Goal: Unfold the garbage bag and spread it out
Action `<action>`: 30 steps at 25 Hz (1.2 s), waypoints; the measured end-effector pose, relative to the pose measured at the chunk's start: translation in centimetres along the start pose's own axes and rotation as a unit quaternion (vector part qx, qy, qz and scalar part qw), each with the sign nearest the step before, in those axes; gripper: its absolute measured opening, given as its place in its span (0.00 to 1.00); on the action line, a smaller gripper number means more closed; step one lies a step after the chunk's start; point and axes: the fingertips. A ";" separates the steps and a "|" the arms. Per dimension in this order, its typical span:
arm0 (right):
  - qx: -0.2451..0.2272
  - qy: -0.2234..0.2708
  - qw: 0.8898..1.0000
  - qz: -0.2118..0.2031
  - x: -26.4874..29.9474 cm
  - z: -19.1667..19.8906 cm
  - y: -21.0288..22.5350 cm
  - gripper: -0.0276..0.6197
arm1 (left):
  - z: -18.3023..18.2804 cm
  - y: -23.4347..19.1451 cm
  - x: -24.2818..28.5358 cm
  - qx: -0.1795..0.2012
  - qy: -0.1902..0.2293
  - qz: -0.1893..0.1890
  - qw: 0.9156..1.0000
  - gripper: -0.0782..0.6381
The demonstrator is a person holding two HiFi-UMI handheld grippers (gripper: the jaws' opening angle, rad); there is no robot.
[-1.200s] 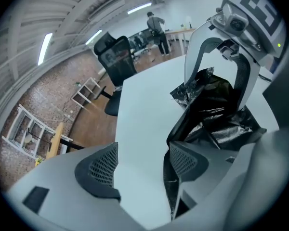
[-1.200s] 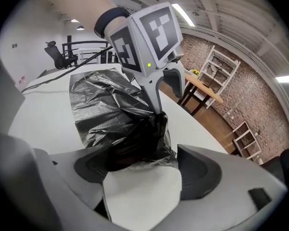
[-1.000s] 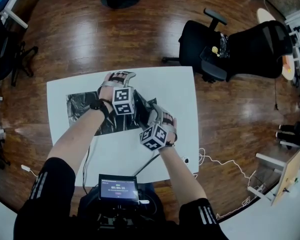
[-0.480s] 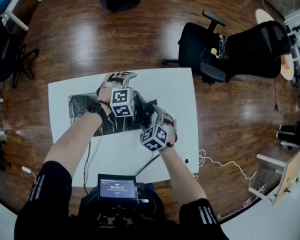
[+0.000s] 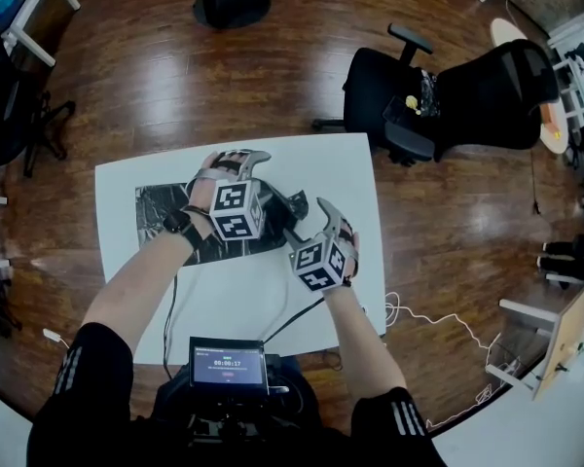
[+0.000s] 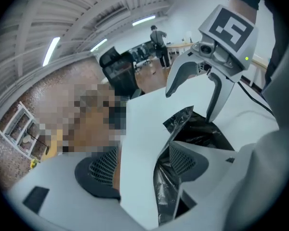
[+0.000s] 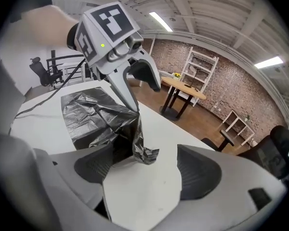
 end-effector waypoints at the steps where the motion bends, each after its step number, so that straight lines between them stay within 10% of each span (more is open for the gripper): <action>1: 0.005 -0.004 1.000 0.003 0.1 0.6 0.2 0.73 | -0.5 0.4 0.2 0.001 0.008 0.001 1.000 0.58; 30: 0.024 -0.037 0.999 -0.029 3.2 5.2 -2.3 0.75 | 2.3 0.6 9.1 0.049 -0.036 -0.020 0.998 0.58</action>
Point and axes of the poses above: the fingertips, and each gripper's own axes: x forward along the fingers, y to its right, z out of its underside, and after that the axes turned 14 degrees about -x, right-handed
